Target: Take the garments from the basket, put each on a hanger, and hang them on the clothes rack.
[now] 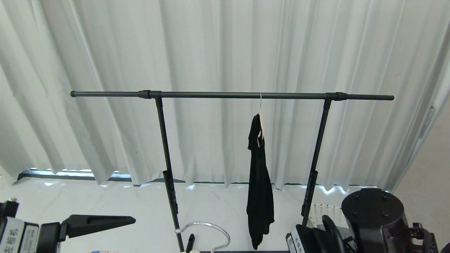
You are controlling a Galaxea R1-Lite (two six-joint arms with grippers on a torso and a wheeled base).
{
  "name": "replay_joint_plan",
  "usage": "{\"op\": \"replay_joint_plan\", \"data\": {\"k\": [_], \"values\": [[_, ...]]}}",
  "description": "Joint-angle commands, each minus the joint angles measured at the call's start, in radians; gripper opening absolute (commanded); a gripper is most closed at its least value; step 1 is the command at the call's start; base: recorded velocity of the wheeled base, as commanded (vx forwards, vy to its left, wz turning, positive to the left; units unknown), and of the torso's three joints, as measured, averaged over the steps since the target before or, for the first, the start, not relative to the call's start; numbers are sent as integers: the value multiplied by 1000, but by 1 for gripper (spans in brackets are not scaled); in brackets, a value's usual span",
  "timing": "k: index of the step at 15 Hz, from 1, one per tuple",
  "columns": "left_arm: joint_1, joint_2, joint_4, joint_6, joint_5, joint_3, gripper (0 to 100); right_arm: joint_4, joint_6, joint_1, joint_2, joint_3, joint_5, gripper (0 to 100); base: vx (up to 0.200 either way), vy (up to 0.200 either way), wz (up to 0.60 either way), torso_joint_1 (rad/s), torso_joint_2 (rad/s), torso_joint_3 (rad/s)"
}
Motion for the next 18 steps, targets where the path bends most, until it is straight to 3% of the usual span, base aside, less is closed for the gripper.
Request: {"op": "replay_joint_plan", "data": {"k": [1, 5, 10, 13, 14, 18], "values": [[-5, 20, 0, 29, -50, 42, 100, 69, 0, 11, -81, 0, 1, 0, 0, 0, 0, 0, 0, 0], [-22, 120, -15, 56, -82, 73, 100, 170, -1, 31, -168, -3, -1, 0, 0, 0, 0, 0, 0, 0], [-33, 313, -197, 56, -102, 39, 100, 180, -3, 47, -166, -31, -1, 0, 0, 0, 0, 0, 0, 0], [-39, 314, -197, 58, -143, 42, 100, 180, -3, 47, -165, -40, -1, 0, 0, 0, 0, 0, 0, 0], [-39, 313, -197, 58, -143, 42, 0, 180, -3, 47, -165, -42, -1, 0, 0, 0, 0, 0, 0, 0], [-39, 313, -197, 56, -143, 44, 0, 177, -1, 47, -163, -42, -2, 0, 0, 0, 0, 0, 0, 0]]}}
